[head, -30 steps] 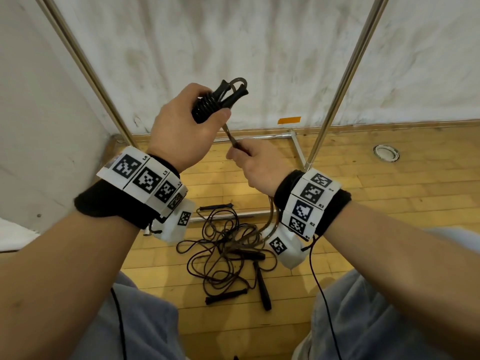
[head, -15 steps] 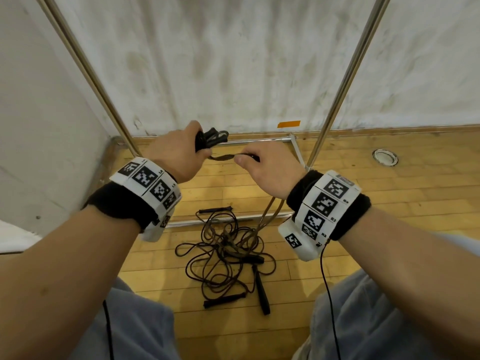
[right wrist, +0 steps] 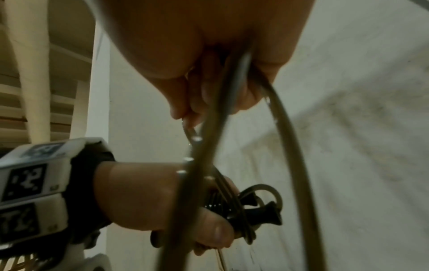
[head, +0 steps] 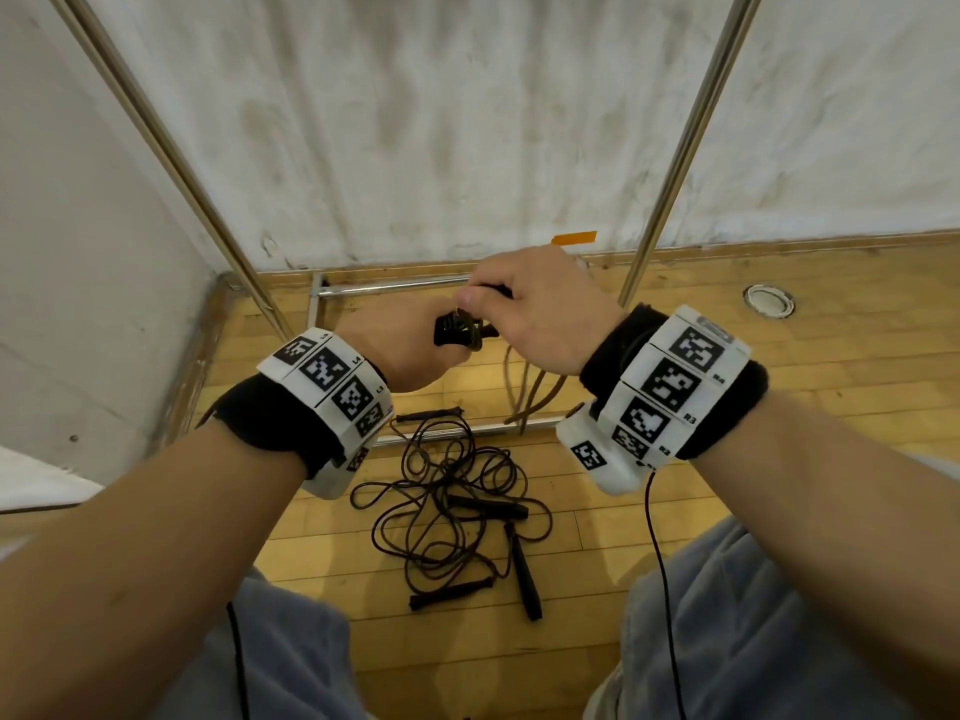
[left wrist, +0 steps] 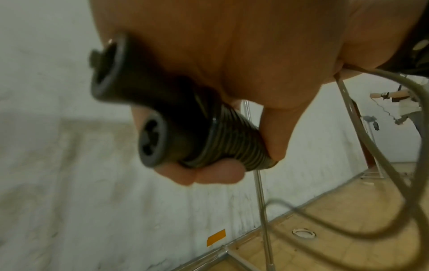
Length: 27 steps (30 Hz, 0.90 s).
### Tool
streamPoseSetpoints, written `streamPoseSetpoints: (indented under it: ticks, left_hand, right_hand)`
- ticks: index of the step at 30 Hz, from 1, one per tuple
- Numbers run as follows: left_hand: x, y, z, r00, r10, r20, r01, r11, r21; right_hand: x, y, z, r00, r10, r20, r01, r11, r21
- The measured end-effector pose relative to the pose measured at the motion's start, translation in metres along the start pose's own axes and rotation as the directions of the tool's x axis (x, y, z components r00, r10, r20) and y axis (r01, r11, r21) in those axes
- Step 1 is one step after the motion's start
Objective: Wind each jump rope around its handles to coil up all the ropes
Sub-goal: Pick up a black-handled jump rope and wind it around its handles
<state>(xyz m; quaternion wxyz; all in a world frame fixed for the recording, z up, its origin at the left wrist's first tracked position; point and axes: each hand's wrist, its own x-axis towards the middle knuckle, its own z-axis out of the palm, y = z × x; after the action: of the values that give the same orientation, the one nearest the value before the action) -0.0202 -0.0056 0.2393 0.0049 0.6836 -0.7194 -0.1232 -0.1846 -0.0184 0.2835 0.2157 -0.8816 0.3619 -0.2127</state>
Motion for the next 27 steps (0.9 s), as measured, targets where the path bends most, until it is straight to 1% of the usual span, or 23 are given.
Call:
streamPoseSetpoints:
  ticks: [3,5,8,10,12,15,19,22,24,25,27]
  left_hand:
    - [-0.001,0.010,0.001,0.994,0.072,0.082,-0.072,0.997,-0.011]
    - [-0.006,0.017,0.004,0.990,0.103,0.099,-0.102,0.995,-0.011]
    - [-0.014,0.024,0.004,0.985,0.166,0.044,-0.164,0.986,-0.030]
    - [-0.020,0.025,-0.001,0.978,0.210,0.008,-0.209,0.975,-0.074]
    - [-0.026,0.026,-0.010,0.971,0.233,-0.053,-0.238,0.962,-0.134]
    - [-0.034,0.027,-0.019,0.969,0.211,-0.131,-0.234,0.951,-0.200]
    - [-0.039,0.023,-0.021,0.950,0.211,-0.231,-0.277,0.910,-0.308]
    - [-0.040,0.018,-0.025,0.940,0.141,-0.310,-0.270,0.863,-0.428]
    - [-0.040,0.015,-0.029,0.938,0.090,-0.334,-0.255,0.831,-0.494]
    - [-0.040,0.014,-0.031,0.937,0.071,-0.342,-0.249,0.822,-0.512]
    - [-0.039,0.012,-0.035,0.923,0.051,-0.382,-0.262,0.810,-0.525]
  right_hand:
    - [0.001,-0.001,0.002,0.999,-0.014,-0.037,0.016,0.999,0.044]
    - [0.004,0.002,0.002,0.998,0.016,-0.068,-0.014,0.999,0.036]
    - [0.011,0.013,-0.003,0.988,0.088,-0.123,-0.086,0.996,0.021]
    - [0.015,0.021,-0.007,0.978,0.131,-0.161,-0.130,0.991,0.018]
    - [0.019,0.029,-0.010,0.965,0.171,-0.200,-0.167,0.985,0.036]
    - [0.021,0.035,-0.010,0.955,0.204,-0.213,-0.193,0.978,0.073]
    - [0.020,0.037,-0.006,0.959,0.233,-0.159,-0.217,0.970,0.114]
    - [0.018,0.038,-0.002,0.966,0.240,-0.098,-0.220,0.958,0.186]
    - [0.015,0.038,0.004,0.966,0.255,-0.036,-0.241,0.944,0.225]
    - [0.014,0.039,0.008,0.962,0.272,-0.022,-0.258,0.933,0.251]
    - [0.010,0.037,0.016,0.951,0.307,-0.039,-0.279,0.905,0.321]
